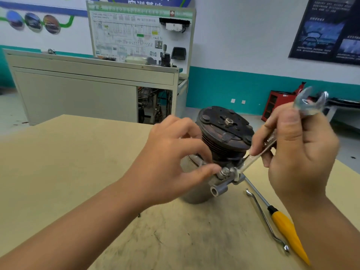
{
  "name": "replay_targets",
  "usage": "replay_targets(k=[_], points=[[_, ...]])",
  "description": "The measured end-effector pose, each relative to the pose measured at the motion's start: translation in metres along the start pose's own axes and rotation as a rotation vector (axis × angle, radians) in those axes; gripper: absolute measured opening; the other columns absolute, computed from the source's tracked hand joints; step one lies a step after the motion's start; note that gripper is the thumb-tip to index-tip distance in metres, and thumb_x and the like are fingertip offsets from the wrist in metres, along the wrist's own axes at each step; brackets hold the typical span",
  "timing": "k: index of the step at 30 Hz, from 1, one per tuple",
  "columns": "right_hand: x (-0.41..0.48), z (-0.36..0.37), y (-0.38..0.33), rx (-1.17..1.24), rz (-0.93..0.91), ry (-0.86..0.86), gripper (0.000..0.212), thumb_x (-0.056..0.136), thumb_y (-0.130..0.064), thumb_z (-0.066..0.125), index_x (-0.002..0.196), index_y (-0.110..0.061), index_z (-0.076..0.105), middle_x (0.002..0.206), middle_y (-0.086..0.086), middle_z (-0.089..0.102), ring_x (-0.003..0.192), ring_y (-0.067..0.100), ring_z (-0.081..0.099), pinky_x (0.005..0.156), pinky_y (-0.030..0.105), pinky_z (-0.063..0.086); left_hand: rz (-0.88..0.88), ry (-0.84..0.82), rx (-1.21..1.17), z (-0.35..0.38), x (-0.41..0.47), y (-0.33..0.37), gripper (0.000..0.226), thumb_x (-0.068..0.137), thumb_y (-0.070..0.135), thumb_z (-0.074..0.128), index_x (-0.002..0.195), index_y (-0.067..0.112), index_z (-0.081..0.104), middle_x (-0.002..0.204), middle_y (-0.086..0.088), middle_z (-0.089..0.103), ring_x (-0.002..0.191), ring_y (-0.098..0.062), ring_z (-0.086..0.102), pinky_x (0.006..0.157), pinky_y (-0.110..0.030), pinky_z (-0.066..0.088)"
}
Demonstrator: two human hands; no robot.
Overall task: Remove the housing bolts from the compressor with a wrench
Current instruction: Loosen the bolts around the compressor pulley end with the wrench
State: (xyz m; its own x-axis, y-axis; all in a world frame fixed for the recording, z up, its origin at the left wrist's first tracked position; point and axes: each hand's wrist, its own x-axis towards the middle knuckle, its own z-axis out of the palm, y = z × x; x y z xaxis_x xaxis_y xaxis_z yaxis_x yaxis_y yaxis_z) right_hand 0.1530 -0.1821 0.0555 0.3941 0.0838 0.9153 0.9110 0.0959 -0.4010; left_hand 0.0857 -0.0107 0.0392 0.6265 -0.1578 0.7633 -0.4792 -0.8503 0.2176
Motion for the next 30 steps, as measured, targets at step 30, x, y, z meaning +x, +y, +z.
replay_targets(k=[30], points=[[0.005, 0.0, 0.016, 0.022, -0.105, 0.072, 0.023, 0.097, -0.026, 0.033, 0.076, -0.027, 0.042, 0.052, -0.002, 0.057, 0.04, 0.001, 0.048, 0.05, 0.015, 0.036, -0.299, 0.214, -0.004, 0.058, -0.012, 0.028, 0.013, 0.067, 0.031, 0.071, 0.077, 0.022, 0.076, 0.058, 0.025, 0.036, 0.065, 0.005, 0.038, 0.061, -0.007, 0.03]])
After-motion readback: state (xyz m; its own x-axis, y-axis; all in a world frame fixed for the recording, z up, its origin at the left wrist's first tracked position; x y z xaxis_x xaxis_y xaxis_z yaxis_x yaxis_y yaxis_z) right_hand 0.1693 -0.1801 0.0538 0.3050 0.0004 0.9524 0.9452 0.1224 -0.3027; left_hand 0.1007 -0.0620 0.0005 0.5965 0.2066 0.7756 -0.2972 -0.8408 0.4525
